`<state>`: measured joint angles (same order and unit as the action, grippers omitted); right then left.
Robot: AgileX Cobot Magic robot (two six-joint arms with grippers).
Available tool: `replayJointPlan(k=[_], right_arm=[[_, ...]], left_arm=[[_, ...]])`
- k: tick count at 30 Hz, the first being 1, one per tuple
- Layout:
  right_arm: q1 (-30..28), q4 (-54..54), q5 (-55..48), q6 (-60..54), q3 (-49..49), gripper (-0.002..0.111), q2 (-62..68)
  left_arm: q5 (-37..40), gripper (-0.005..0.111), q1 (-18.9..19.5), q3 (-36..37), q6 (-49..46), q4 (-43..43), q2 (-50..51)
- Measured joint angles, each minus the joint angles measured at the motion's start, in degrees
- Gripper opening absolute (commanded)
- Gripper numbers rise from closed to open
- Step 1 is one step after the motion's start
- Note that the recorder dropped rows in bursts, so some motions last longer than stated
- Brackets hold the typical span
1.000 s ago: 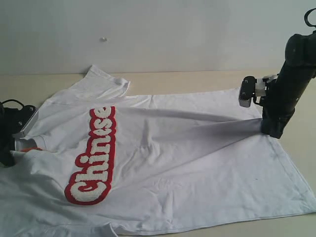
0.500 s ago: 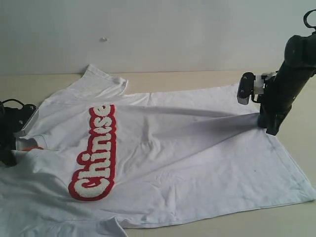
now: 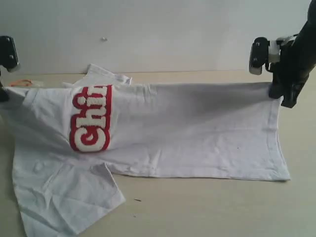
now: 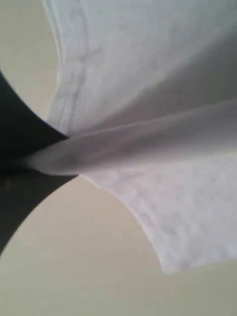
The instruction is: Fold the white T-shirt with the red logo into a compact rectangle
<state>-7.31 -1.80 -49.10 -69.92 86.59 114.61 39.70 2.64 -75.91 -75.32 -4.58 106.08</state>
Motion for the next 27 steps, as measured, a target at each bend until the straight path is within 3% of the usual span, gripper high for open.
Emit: replayJointPlan(k=[12,22,27], right_arm=[[0.0,-5.19,-8.66,2.91,0.0,0.0,-18.27],[0.0,-5.4,-9.57,9.05,0.0,0.0,-30.12],[0.0,-6.14,-11.4,12.38,0.0,0.0,-36.25]], left_arm=[[-1.24,0.0,0.0,0.0,17.83,0.15,-19.14],[-0.7,0.0,0.0,0.0,23.76,0.48,-32.25],[3.27,0.0,0.0,0.0,26.59,0.83,-38.85]])
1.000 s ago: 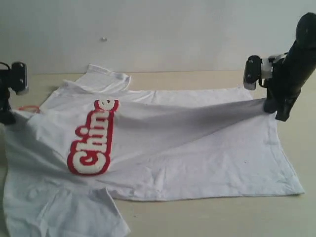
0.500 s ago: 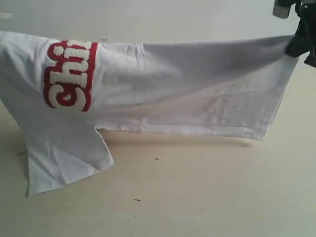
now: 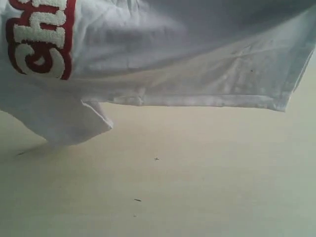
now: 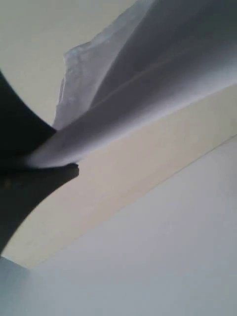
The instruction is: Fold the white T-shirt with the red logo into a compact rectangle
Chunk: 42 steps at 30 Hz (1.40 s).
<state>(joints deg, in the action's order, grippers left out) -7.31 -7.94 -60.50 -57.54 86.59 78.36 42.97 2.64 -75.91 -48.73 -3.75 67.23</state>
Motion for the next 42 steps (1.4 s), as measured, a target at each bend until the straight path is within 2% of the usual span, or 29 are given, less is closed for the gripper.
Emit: replayJointPlan(k=[4,11,22,27,35,42], right_arm=[[0.0,-2.65,-5.4,7.44,0.0,0.0,-1.67],[0.0,-10.19,-9.66,12.62,-1.92,0.0,-4.06],[0.15,-14.14,-10.06,21.01,-4.18,0.0,-13.07],[3.22,-10.24,-10.06,23.65,-6.69,0.0,-14.86],[4.1,-1.69,-10.1,30.08,-14.22,0.0,-7.54],[4.19,1.81,-9.55,28.16,-15.49,0.0,8.31]], left_arm=[[4.47,0.0,0.0,0.24,7.25,1.43,-4.81],[11.61,0.0,0.1,4.5,10.06,3.75,-10.69],[13.18,0.0,0.1,5.75,15.22,4.38,-19.2],[14.2,0.0,0.1,8.02,15.89,4.38,-20.25],[11.18,0.0,0.1,14.74,12.98,4.38,-11.99],[-1.39,0.0,0.1,18.16,11.54,4.38,1.55]])
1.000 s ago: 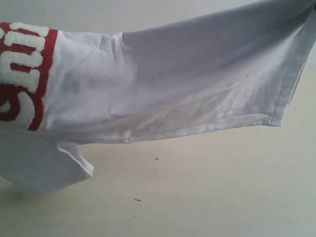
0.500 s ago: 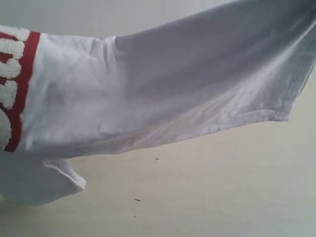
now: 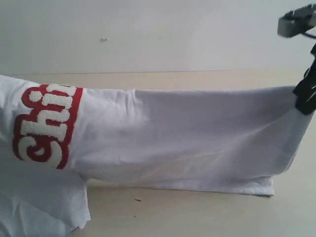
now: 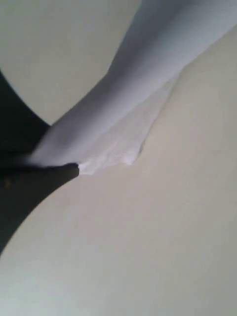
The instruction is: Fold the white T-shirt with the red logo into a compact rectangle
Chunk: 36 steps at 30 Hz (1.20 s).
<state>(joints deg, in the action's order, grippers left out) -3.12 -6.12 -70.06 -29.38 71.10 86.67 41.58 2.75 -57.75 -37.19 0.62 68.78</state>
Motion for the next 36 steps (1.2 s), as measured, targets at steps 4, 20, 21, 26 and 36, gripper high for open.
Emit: replayJointPlan(k=[4,20,21,26,36], right_arm=[[0.0,4.82,7.73,-0.38,0.0,0.0,8.3],[0.14,12.93,44.85,-0.63,0.22,0.038,20.09],[0.14,13.19,45.42,-0.52,0.22,0.038,20.09],[0.14,16.97,47.4,5.46,0.22,0.033,20.09],[0.14,13.79,46.67,12.43,0.22,0.0,20.16]], left_arm=[[-9.86,0.0,0.0,0.04,-0.09,0.0,9.57],[-42.95,0.064,0.0,0.13,-0.22,0.22,32.39],[-44.03,0.062,0.0,0.13,-0.22,0.22,32.69],[-47.79,0.042,0.35,0.13,-0.22,0.22,33.17],[-42.9,0.0,-0.5,0.13,10.56,0.22,33.17]])
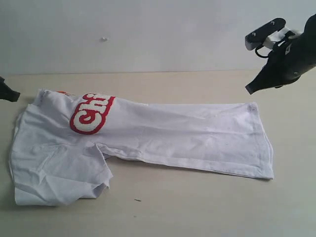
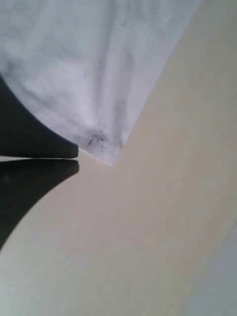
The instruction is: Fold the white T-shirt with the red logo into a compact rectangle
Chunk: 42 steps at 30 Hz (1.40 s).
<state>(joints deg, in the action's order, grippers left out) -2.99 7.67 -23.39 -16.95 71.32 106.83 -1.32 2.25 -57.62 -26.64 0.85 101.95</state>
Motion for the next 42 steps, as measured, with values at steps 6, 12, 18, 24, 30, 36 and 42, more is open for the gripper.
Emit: replayJointPlan(k=[6,12,18,24,30,36,42], right_arm=[[0.0,-9.61,-13.41,-3.88,4.81,0.0,4.11],[0.0,-17.75,-19.45,-5.74,8.82,0.0,9.03],[0.0,-23.0,-14.49,-6.37,9.41,0.0,10.98],[0.0,-25.24,-13.73,-7.94,9.5,0.0,16.0],[0.0,-24.08,-10.77,-7.94,9.93,0.0,19.07],[0.64,-13.8,-7.54,1.44,10.51,0.0,19.94],[-0.69,-6.26,-5.75,8.64,10.72,0.0,20.11]], left_arm=[[9.48,0.0,-3.77,-2.22,4.84,-0.17,2.26],[19.89,0.0,-4.88,-8.21,0.75,-11.07,7.5],[29.27,0.0,-4.54,-15.18,-18.2,-34.27,13.73],[27.77,0.0,-4.5,-18.27,-18.91,-39.15,20.7],[24.82,0.0,-2.38,-19.14,-11.45,-37.47,23.57],[25.28,0.0,1.76,-19.74,-5.38,-33.49,23.95],[27.82,0.0,4.71,-20.06,-2.5,-30.9,23.95]])
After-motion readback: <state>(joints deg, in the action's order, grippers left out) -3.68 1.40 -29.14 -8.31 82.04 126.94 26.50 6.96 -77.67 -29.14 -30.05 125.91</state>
